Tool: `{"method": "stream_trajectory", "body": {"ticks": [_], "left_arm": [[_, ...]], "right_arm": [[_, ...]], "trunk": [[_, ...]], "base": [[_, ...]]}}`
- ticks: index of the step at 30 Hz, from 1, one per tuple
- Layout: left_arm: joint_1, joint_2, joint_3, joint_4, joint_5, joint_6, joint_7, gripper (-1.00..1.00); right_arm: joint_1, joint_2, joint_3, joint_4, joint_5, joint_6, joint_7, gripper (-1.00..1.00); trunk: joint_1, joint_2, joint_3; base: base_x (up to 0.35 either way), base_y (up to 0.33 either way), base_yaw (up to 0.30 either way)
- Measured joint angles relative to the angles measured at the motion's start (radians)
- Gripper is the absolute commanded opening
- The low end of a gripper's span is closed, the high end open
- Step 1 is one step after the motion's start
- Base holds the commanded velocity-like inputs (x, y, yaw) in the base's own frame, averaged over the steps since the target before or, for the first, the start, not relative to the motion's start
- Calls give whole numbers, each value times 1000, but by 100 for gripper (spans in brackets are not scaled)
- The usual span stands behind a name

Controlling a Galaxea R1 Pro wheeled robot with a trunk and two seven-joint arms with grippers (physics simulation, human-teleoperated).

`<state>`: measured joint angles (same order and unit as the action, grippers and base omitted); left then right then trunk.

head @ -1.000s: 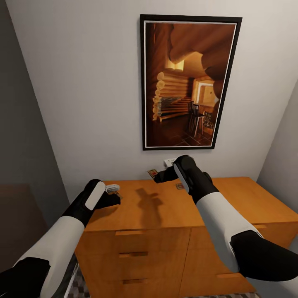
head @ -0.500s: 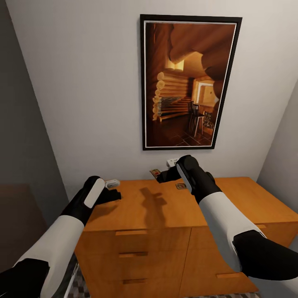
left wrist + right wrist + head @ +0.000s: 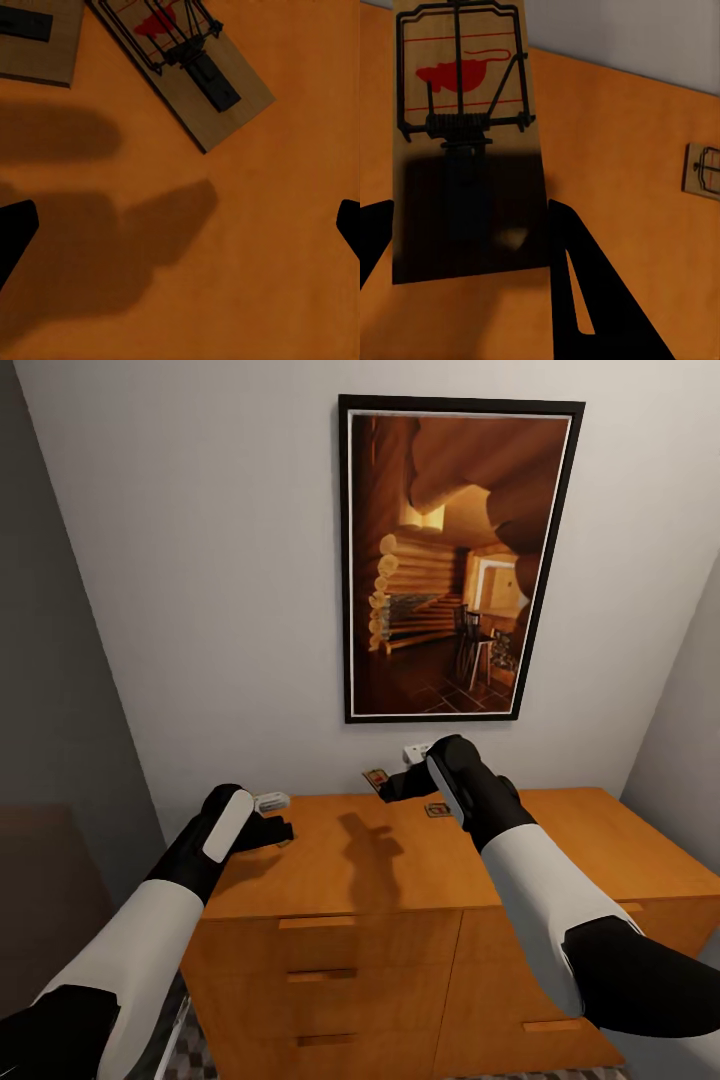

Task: Take the four mousetraps from the cabinet in the bathroom and place them on the bathroom floor. Make sure all four end up on the same floor surface, and ensure that at least two of them are either under or directly next to the same bathroom sink.

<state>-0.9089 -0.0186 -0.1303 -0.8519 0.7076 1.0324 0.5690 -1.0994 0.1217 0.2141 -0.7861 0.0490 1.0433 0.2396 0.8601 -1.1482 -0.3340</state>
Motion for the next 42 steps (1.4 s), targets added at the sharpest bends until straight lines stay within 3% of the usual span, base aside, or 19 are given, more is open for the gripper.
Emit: {"method": "stream_trajectory", "body": {"ticks": [12,20,23,27,31,42], "left_arm": [[0,2,-6,-13,-4,-1,4,100],[0,12,0,-124,-6,-5,12,100],[0,13,34,-143,-5,-6,13,100],[0,8,119,-149,-6,-9,14,100],[0,7,155,-151,-7,-14,16,100],[0,5,177,-159,-11,-27,21,100]], "right_arm": [[2,1,0,0,1,0,-8,-100],[2,4,0,2,-3,0,-14,-100],[2,6,0,3,-3,0,-15,-100],[2,7,0,3,-3,0,-15,-100],[2,6,0,3,-3,-1,-15,-100],[2,4,-1,3,-2,-1,-16,-100]], "trunk": [[0,0,0],[0,0,0],[0,0,0],[0,0,0],[0,0,0],[0,0,0]], "base": [[0,0,0],[0,0,0],[0,0,0],[0,0,0],[0,0,0],[0,0,0]]}}
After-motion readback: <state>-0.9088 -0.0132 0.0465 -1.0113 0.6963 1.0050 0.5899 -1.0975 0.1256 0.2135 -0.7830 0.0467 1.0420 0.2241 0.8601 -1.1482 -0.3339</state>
